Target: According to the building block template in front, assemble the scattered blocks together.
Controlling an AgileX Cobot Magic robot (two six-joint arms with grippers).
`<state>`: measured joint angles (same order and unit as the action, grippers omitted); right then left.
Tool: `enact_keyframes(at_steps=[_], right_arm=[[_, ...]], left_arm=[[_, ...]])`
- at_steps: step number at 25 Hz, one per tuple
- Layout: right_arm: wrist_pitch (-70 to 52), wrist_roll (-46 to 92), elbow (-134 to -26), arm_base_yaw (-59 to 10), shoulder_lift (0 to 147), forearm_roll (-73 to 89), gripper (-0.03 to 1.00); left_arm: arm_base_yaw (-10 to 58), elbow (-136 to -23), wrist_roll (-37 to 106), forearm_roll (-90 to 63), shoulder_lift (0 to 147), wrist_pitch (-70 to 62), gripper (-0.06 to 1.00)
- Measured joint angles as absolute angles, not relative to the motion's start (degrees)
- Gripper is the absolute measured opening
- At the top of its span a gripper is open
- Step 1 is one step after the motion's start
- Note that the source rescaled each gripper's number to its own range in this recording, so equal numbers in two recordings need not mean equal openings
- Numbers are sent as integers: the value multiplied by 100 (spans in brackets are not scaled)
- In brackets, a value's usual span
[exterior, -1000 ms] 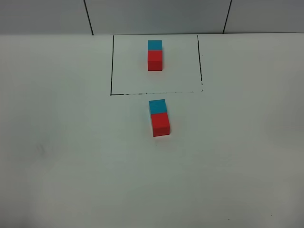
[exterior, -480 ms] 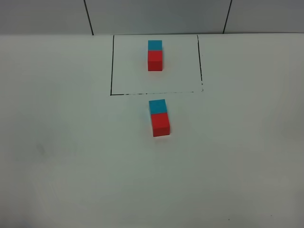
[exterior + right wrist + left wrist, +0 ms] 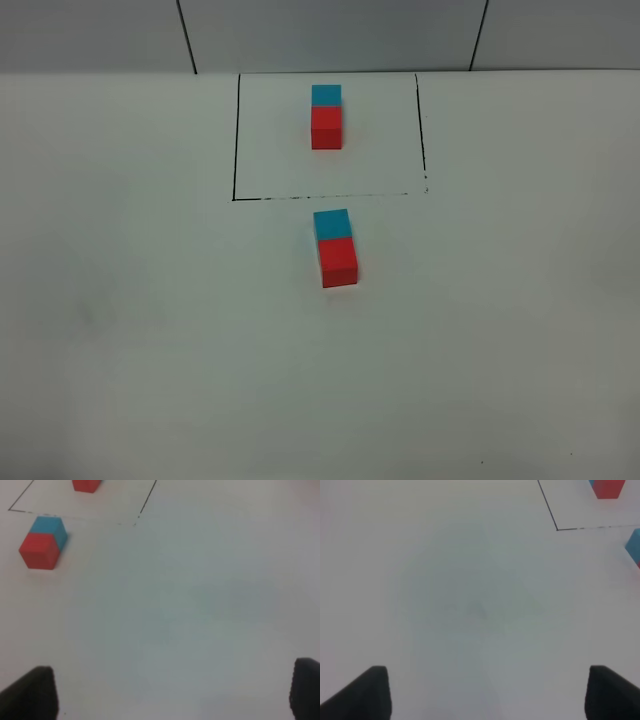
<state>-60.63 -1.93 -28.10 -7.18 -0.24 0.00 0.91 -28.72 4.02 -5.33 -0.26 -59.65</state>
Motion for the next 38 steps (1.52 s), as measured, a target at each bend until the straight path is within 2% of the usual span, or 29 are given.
enact_keyframes(at_steps=[13, 21, 29, 38], right_arm=[[-6063, -193, -2810, -718, -24, 0, 86], [-6063, -193, -2810, -718, -24, 0, 76], [-6063, -198, -2810, -392, -24, 0, 75], [-6063, -198, -2810, -361, -24, 0, 75]], left_arm=[[91, -2872, 402, -533, -26, -5965, 86], [91, -2872, 402, -533, -26, -5965, 86], [91, -2872, 402, -533, -26, -5965, 86], [91, -2872, 402, -533, -26, -5965, 86]])
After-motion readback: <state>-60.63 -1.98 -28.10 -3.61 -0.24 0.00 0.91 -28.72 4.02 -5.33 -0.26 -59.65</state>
